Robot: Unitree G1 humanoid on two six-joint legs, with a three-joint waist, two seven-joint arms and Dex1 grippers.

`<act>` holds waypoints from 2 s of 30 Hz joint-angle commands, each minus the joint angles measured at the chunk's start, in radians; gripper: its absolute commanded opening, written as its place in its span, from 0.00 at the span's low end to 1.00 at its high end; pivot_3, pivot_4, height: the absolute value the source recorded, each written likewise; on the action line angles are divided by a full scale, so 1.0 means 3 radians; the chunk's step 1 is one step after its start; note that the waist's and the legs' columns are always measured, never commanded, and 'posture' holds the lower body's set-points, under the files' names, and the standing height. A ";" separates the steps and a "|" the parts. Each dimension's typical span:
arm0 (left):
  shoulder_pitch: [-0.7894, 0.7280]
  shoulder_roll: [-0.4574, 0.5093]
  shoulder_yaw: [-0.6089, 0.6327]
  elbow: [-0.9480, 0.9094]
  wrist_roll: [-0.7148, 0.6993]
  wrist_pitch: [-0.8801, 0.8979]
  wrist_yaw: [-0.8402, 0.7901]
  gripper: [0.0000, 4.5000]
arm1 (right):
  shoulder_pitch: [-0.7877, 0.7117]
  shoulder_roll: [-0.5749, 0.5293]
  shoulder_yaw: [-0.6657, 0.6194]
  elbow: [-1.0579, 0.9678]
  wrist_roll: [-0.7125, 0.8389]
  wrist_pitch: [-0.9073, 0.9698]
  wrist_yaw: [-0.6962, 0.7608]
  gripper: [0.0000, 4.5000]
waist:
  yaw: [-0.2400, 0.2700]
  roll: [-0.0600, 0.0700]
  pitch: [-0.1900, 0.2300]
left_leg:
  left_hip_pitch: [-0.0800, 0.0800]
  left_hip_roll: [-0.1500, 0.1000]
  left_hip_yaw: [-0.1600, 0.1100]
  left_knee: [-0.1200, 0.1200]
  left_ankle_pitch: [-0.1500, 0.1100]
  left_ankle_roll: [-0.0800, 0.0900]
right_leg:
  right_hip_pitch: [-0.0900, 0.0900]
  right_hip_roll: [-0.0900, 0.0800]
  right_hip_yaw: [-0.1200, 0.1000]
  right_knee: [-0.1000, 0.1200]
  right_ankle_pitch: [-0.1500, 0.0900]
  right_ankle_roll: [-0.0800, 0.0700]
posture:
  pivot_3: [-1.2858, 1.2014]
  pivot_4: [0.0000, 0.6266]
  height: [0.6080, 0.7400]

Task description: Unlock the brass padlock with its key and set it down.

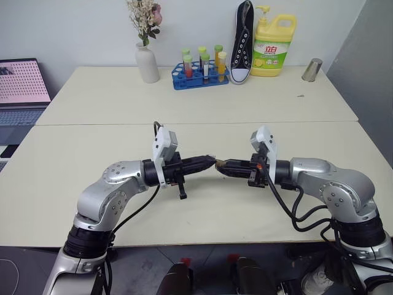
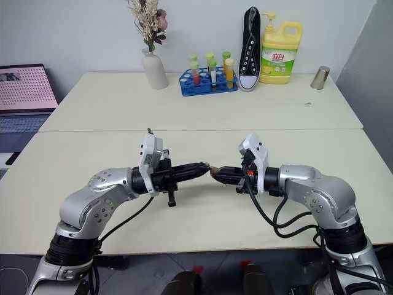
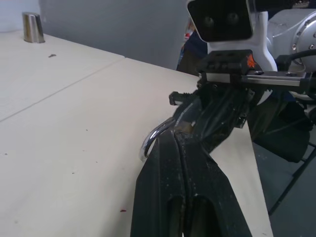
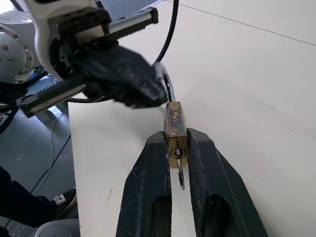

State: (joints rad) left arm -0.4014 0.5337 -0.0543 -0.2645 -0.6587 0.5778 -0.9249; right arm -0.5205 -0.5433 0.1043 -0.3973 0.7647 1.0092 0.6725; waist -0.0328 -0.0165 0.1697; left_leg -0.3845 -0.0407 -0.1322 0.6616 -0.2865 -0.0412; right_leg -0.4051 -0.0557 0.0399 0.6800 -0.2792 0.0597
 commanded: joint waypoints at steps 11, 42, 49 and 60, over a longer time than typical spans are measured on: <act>0.0176 0.0357 0.0082 -0.0255 0.0443 -0.0555 -0.0254 0.00 | 0.0042 -0.0055 -0.0040 -0.0112 -0.0010 -0.0007 0.0038 0.03 | -0.0007 0.0000 0.0000 | 0.0000 0.0000 0.0001 -0.0002 0.0000 0.0000 | -0.0001 0.0001 0.0000 -0.0001 0.0000 0.0000 | 0.52 0.24 1.00; 0.0695 0.0471 -0.0210 0.0393 0.1369 -0.2739 -0.0487 1.00 | -0.0424 0.0056 0.0504 0.1485 -0.0594 0.0266 0.0381 0.34 | -0.0002 0.0003 0.0003 | 0.0001 0.0000 0.0002 -0.0003 -0.0001 0.0001 | -0.0001 -0.0001 0.0000 -0.0002 0.0000 -0.0001 | 0.52 0.24 1.00; 0.0700 0.0449 -0.0089 0.0192 0.0982 -0.1534 -0.0233 1.00 | 0.0008 -0.0564 0.0470 0.0734 -0.0894 -0.0181 0.0538 0.88 | 0.0008 0.0003 0.0002 | 0.0000 0.0000 -0.0001 -0.0002 -0.0001 0.0001 | 0.0001 -0.0002 -0.0003 -0.0002 -0.0001 0.0000 | 0.52 0.24 1.00; 0.0828 0.0715 -0.0015 0.0089 0.1126 -0.1466 -0.0350 1.00 | 0.1041 -0.1098 -0.0376 -0.0585 -0.0876 -0.0905 0.0616 0.99 | 0.0006 0.0003 0.0004 | 0.0001 0.0003 0.0002 -0.0003 -0.0001 0.0001 | 0.0003 0.0000 0.0000 -0.0003 -0.0001 0.0001 | 0.52 0.24 1.00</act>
State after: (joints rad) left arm -0.1494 0.7436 -0.0853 -0.2048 -0.3118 0.1609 -1.0220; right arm -0.2126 -0.8668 0.0268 -0.5290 0.4891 0.7604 0.8495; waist -0.0311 -0.0155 0.1708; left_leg -0.3841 -0.0398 -0.1316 0.6609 -0.2866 -0.0410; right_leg -0.4039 -0.0557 0.0397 0.6791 -0.2795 0.0599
